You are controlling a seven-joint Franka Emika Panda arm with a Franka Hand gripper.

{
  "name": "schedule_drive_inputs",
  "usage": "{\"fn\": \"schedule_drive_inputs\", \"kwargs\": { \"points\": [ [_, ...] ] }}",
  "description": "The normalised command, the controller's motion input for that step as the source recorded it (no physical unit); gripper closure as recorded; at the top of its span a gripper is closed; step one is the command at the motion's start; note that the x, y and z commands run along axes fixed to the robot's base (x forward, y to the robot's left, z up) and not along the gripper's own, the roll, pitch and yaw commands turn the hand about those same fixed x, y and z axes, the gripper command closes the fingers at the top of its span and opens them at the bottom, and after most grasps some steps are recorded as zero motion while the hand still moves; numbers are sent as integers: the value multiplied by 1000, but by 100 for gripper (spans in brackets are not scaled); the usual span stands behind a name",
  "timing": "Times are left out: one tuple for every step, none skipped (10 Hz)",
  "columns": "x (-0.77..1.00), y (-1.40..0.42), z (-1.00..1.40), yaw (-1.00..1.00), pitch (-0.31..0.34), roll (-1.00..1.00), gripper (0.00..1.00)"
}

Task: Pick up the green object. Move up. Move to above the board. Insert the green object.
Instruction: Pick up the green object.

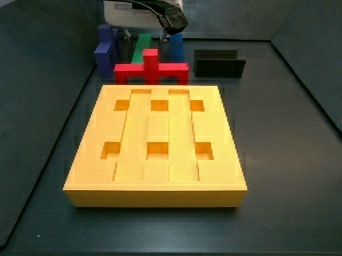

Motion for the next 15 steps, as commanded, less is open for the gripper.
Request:
{"fn": "schedule_drive_inputs", "kwargs": {
  "points": [
    [0,0,-34,0,-97,-104,0],
    [-26,0,-63,0,-93,-89,0],
    [-3,0,-151,0,-99,-86,0],
    [0,-3,-151,0,-57,-73,0],
    [0,0,-151,0,-66,-86,0],
    [0,0,-137,0,-57,-81,0],
    [0,-26,-14,0,-31,-54,0],
    [0,-57,14,-20,-39,-26,0],
    [0,-14,0,0,-37,-36,0],
    [0,-11,0,-11,-37,-14,0],
    [0,-31,6,-43,-29,0,0],
    [0,0,0,0,0,19,0],
    [0,0,0,0,0,0,0],
    [0,0,0,0,0,0,100],
    [0,0,0,0,0,0,100]
  ]
}}
